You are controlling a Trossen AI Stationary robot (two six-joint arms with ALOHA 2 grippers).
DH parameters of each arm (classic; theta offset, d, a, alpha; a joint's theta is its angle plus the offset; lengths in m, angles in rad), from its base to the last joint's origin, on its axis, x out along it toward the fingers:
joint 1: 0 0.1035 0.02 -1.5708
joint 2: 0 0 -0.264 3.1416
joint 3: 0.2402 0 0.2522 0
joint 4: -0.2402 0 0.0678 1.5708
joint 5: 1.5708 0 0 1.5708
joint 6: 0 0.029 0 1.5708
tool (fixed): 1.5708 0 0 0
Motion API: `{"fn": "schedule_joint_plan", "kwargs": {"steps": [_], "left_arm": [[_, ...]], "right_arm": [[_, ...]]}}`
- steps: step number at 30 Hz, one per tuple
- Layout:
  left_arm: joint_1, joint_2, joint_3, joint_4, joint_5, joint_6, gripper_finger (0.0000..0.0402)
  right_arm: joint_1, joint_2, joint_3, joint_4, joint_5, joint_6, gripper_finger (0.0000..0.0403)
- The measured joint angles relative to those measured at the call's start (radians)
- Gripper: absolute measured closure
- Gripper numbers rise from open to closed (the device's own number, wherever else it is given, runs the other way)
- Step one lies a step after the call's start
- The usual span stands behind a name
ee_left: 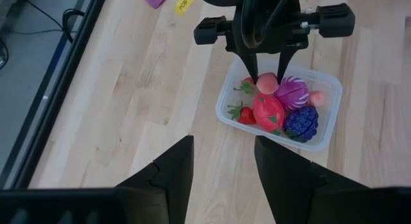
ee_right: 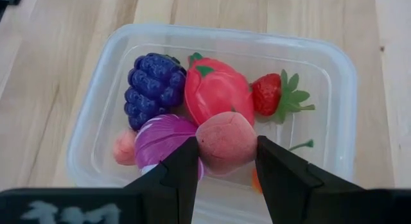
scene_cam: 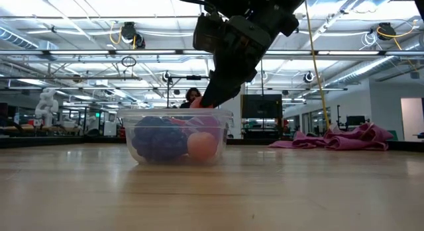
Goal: Pick and placing Produce into tupperware
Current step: Put the light orange peach into the transparent bin
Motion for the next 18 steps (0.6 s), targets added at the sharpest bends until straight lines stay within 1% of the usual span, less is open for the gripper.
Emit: {"fn": "schedule_joint_plan", "kwargs": {"steps": [8, 14, 18], "left_arm": [[0.0, 0.0, 0.0, 0.0, 0.0, 0.0, 0.0231], [0.0, 0.0, 0.0, -0.001, 0.0, 0.004, 0.0231], [0.0, 0.0, 0.0, -0.001, 0.0, 0.006, 0.0231]], "right_arm": [[0.002, 0.043, -0.002, 0.002, -0.004, 0.0, 0.027], [0.002, 0.044, -0.001, 0.006, -0.005, -0.018, 0.027], [0.002, 0.044, -0.001, 0.008, -0.031, -0.027, 0.0262]]}}
